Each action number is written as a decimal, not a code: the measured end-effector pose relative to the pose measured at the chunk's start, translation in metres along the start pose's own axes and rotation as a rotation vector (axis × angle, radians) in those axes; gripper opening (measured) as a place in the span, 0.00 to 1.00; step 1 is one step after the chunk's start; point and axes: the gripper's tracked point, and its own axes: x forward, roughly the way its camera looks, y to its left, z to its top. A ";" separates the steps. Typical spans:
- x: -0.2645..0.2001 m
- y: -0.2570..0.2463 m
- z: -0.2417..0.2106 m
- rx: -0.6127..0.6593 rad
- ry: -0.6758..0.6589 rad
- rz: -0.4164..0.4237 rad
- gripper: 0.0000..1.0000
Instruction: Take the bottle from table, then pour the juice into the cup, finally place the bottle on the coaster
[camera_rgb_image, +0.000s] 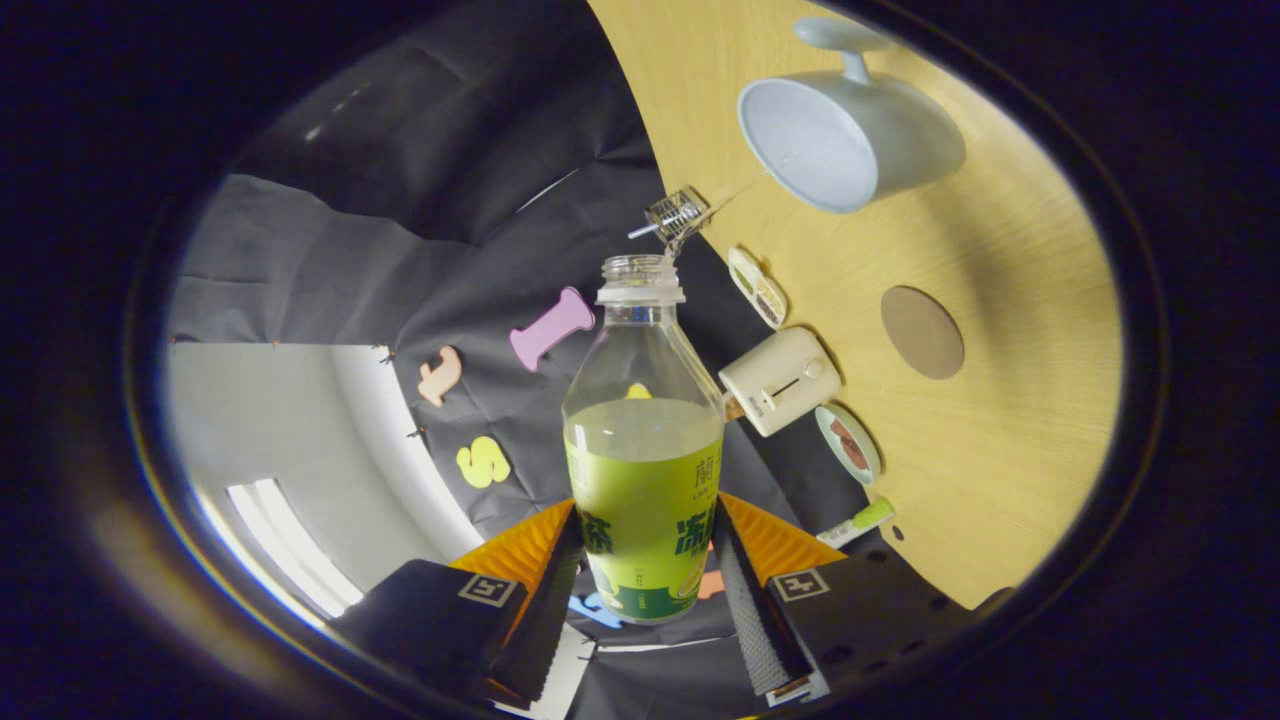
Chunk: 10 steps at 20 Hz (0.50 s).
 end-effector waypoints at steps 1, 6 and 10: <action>0.001 0.001 -0.001 0.003 0.001 0.005 0.77; 0.001 0.004 0.004 0.013 -0.007 0.014 0.77; 0.001 0.004 0.006 0.012 -0.008 0.018 0.77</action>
